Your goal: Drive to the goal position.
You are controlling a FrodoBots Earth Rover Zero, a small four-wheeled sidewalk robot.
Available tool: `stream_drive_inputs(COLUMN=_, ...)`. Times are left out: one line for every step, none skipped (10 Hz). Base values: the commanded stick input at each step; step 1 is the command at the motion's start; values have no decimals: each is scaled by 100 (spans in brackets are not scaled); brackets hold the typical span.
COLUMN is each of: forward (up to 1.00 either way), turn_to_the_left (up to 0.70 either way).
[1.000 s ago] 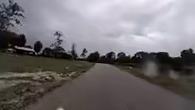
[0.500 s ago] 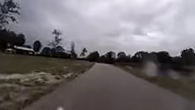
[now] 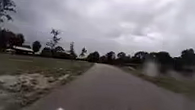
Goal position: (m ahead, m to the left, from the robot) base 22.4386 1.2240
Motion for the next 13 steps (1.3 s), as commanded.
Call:
stream_drive_inputs(forward=84, turn_to_the_left=3)
stream_drive_inputs(forward=84, turn_to_the_left=3)
stream_drive_inputs(forward=84, turn_to_the_left=3)
stream_drive_inputs(forward=84, turn_to_the_left=3)
stream_drive_inputs(forward=84, turn_to_the_left=3)
stream_drive_inputs(forward=84, turn_to_the_left=3)
stream_drive_inputs(forward=84, turn_to_the_left=3)
stream_drive_inputs(forward=84, turn_to_the_left=3)
stream_drive_inputs(forward=84, turn_to_the_left=3)
stream_drive_inputs(forward=84, turn_to_the_left=3)
stream_drive_inputs(forward=84, turn_to_the_left=3)
stream_drive_inputs(forward=84, turn_to_the_left=3)
stream_drive_inputs(forward=84, turn_to_the_left=3)
